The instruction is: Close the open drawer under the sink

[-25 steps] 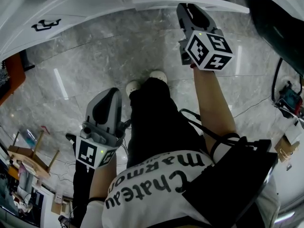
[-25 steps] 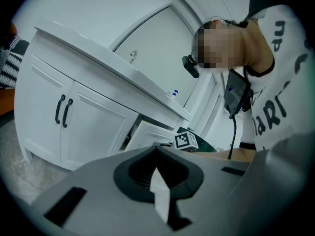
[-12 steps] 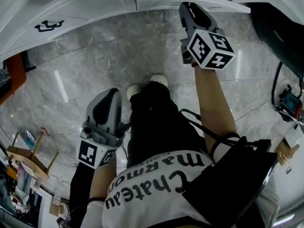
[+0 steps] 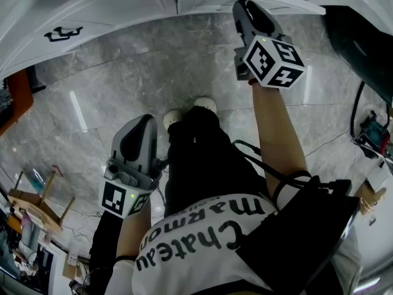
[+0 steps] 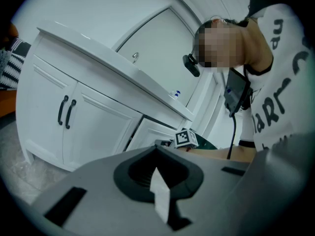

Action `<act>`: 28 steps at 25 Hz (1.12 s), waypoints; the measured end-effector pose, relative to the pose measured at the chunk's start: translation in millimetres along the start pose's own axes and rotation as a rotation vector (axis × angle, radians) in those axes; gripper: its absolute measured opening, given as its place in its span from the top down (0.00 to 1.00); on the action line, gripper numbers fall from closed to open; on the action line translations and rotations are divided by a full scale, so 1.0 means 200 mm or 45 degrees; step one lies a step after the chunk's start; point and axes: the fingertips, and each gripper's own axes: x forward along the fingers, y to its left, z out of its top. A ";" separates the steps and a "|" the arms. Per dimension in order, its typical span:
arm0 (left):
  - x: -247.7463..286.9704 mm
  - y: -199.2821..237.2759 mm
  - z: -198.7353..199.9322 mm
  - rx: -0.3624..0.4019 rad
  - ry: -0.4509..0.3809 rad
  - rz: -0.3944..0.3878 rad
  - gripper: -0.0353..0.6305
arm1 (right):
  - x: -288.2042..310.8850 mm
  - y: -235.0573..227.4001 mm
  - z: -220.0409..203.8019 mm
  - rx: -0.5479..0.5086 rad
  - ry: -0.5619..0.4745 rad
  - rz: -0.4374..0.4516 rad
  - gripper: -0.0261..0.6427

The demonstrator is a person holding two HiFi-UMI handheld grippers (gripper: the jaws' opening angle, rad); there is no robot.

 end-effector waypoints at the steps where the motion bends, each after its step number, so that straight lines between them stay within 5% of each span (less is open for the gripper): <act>1: -0.01 0.01 -0.01 0.001 0.006 0.001 0.93 | 0.00 0.00 0.00 0.000 -0.002 -0.001 0.77; 28: -0.02 0.10 -0.05 -0.016 -0.001 0.047 0.93 | 0.07 -0.02 0.07 -0.067 -0.062 -0.040 0.77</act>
